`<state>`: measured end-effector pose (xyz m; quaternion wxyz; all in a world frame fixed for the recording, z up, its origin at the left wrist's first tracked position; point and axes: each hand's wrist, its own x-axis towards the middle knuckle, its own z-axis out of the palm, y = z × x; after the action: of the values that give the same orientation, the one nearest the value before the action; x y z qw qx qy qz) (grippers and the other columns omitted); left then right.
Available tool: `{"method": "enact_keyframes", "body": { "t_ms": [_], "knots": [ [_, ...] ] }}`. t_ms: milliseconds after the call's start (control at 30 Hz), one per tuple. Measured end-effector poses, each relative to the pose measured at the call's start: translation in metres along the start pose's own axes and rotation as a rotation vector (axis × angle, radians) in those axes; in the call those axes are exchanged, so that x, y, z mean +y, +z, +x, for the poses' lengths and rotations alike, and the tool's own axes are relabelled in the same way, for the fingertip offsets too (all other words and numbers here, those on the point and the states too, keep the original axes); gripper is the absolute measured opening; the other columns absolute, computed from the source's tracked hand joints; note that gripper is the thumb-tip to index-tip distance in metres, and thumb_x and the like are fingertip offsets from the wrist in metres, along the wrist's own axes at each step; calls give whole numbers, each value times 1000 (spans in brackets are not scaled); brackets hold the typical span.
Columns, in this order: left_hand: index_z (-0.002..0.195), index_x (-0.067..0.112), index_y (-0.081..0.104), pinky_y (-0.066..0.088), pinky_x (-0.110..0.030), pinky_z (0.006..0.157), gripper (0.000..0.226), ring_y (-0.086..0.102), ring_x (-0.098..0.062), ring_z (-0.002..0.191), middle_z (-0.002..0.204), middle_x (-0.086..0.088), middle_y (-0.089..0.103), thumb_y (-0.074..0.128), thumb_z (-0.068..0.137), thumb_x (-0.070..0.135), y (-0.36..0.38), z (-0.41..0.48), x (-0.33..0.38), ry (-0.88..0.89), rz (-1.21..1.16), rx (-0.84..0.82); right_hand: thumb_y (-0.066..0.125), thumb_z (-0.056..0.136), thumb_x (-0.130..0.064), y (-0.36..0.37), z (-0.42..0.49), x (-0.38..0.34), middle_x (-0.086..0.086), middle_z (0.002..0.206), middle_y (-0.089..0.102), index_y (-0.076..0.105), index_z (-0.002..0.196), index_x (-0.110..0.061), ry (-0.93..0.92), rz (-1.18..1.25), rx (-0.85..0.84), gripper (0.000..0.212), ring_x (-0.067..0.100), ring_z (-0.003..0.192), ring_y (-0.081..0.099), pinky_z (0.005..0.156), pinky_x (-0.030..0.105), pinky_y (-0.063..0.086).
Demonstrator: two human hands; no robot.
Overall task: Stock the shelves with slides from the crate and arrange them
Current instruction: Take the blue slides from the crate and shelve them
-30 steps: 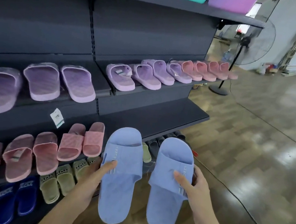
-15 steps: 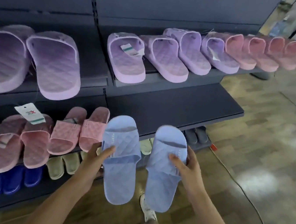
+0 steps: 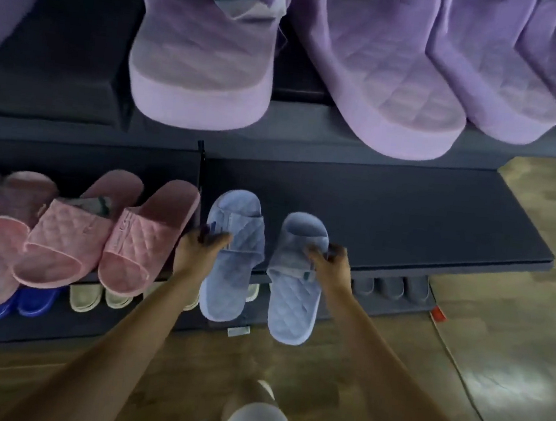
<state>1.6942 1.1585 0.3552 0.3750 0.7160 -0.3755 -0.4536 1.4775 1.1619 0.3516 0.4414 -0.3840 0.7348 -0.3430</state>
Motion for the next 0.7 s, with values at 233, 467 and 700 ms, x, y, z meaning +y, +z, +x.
{"method": "enact_keyframes", "body": {
  "t_ms": [233, 467, 700],
  "knots": [
    [125, 7, 51, 47, -27, 71, 35, 59, -25, 95, 111, -11, 61, 49, 94, 23, 17, 54, 8, -104, 96, 90, 58, 87, -37, 40, 63, -8, 2, 66, 53, 60, 85, -5, -13, -60, -35, 33, 13, 57, 47, 49, 24, 35],
    [134, 7, 43, 39, -34, 95, 46, 50, -31, 118, 132, -13, 51, 53, 91, 19, 6, 46, 4, -65, 360, 39, 48, 94, -38, 61, 64, -23, 15, 148, 30, 17, 147, -10, -20, -307, -227, 68, 34, 132, 34, 106, 42, 31],
    [136, 13, 43, 47, -39, 83, 48, 57, -35, 104, 122, -12, 57, 55, 90, 22, -29, 1, 12, 105, 368, -69, 51, 93, -35, 41, 8, -37, 13, 149, 30, 15, 148, -14, -186, -452, -190, 69, 32, 131, 38, 99, 38, 37]
  ]
}}
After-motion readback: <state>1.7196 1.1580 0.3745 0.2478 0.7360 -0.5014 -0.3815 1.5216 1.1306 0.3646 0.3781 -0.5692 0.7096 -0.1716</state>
